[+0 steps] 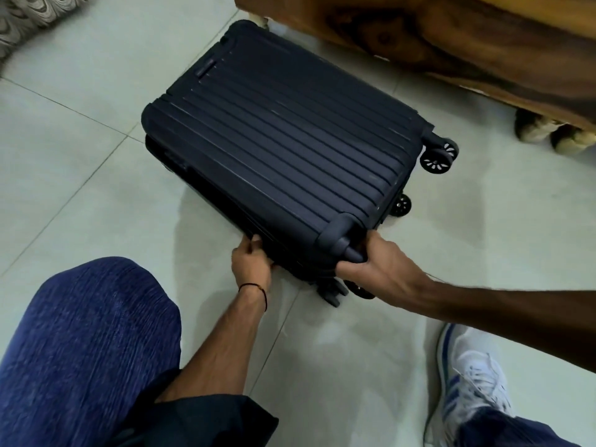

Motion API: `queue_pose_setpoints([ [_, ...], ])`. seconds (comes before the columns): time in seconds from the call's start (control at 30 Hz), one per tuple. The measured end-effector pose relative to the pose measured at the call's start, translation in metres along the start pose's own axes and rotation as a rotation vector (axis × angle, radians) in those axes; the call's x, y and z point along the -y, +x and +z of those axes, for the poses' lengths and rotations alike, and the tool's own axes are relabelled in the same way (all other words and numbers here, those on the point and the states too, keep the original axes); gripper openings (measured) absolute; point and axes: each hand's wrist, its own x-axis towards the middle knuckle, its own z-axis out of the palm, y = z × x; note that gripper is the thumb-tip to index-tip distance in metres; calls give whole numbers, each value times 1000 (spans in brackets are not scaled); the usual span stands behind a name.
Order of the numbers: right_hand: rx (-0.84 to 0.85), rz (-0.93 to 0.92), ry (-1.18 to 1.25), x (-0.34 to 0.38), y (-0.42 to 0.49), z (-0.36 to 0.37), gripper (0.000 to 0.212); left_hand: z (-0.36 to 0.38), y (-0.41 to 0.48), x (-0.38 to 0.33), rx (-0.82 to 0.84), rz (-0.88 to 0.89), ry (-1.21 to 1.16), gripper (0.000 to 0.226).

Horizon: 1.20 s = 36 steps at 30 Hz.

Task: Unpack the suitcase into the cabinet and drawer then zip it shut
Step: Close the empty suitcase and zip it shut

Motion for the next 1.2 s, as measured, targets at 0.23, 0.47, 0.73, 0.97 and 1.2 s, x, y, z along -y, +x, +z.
queue_pose_setpoints([
  [0.23, 50, -81, 49, 34, -4, -13, 40, 11, -4, -18, 88, -127, -237, 35],
  [0.47, 124, -28, -87, 10, 11, -3, 48, 19, -8, -15, 38, -157, -362, 32],
  [0.73, -120, -290, -149, -21, 26, -42, 67, 36, -13, -14, -163, 88, -211, 32],
  [0.97, -600, -518, -426, -14, 98, -111, 45, 57, -66, -54, -328, 762, 361, 59],
  [1.2, -339, -252, -362, -11, 149, -146, 90, 63, -93, -22, -25, 670, 457, 114],
])
